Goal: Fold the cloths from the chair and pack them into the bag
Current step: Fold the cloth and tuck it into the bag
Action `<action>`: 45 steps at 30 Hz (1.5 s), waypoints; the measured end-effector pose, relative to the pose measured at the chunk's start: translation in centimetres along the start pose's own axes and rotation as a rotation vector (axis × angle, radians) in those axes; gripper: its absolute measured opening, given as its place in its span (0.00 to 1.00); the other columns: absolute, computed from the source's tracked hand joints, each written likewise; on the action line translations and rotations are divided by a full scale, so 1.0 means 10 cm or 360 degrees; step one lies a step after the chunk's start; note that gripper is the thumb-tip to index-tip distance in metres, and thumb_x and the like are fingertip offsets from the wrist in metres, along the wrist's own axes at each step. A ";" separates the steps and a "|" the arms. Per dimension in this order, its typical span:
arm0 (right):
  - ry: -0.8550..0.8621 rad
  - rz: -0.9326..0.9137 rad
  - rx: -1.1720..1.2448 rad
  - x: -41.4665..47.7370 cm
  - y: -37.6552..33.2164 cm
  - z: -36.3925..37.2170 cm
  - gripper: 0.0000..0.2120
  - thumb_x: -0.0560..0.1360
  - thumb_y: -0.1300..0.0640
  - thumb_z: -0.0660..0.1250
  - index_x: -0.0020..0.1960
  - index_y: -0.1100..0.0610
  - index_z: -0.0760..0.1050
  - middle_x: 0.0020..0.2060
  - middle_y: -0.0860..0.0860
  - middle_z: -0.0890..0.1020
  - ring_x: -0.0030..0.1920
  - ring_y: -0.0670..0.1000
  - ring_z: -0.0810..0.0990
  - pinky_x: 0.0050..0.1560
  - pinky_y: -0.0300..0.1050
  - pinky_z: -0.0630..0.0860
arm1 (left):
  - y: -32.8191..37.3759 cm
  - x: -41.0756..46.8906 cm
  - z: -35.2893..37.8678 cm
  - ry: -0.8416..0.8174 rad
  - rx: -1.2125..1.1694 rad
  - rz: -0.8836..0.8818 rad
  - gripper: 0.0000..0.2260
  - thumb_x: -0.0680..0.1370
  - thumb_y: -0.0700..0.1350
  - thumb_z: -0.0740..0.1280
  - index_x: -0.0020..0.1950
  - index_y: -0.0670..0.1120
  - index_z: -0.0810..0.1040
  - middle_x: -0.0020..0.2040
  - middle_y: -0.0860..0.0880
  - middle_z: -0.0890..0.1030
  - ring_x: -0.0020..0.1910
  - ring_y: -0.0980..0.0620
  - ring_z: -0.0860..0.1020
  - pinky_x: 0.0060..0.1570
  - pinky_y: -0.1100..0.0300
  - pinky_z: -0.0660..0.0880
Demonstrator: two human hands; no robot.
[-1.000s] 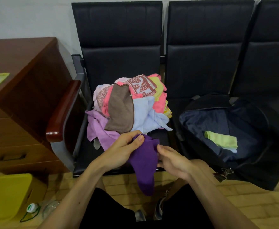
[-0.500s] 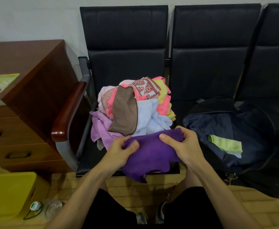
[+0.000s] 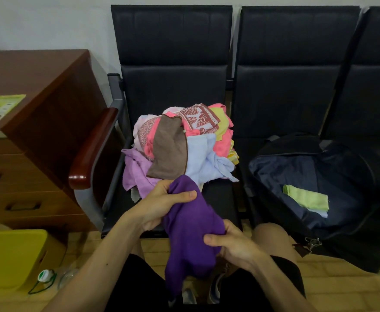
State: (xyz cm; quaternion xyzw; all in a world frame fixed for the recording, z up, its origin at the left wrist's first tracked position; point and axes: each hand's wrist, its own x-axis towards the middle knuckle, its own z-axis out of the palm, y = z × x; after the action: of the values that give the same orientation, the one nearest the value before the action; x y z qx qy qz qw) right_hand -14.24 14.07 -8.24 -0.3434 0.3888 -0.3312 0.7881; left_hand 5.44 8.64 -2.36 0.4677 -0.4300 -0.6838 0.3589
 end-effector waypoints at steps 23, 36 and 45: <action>0.0669 -0.0483 -0.0626 0.01 -0.69 0.16 0.24 0.79 0.43 0.63 0.41 0.64 0.79 0.35 0.54 0.82 0.39 0.52 0.82 0.43 0.49 0.77 | -0.88 -0.11 -0.05 -0.0357 -0.0847 -0.0205 0.29 0.57 0.44 0.86 0.56 0.41 0.85 0.56 0.40 0.84 0.53 0.44 0.84 0.50 0.49 0.81; 0.0393 0.0120 0.0273 -0.02 0.13 -0.11 0.25 0.61 0.62 0.81 0.57 0.62 0.82 0.53 0.61 0.85 0.49 0.56 0.86 0.45 0.49 0.82 | -0.63 -0.02 0.00 0.0391 -0.0834 -0.0521 0.17 0.79 0.49 0.66 0.59 0.37 0.81 0.56 0.38 0.84 0.54 0.43 0.83 0.55 0.51 0.76; 0.0659 0.0208 0.0004 0.09 -0.32 -0.24 0.14 0.71 0.62 0.74 0.57 0.63 0.81 0.49 0.61 0.86 0.50 0.59 0.85 0.51 0.49 0.80 | -0.66 0.02 -0.16 -0.0315 -0.0373 -0.0478 0.28 0.72 0.29 0.71 0.71 0.45 0.73 0.65 0.39 0.79 0.63 0.38 0.78 0.56 0.45 0.79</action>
State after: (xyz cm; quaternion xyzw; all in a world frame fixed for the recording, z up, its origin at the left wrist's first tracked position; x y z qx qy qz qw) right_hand -16.64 10.91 -7.19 -0.2411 0.5635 -0.3433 0.7117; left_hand 6.33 10.55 -8.85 0.4121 -0.3061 -0.8175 0.2610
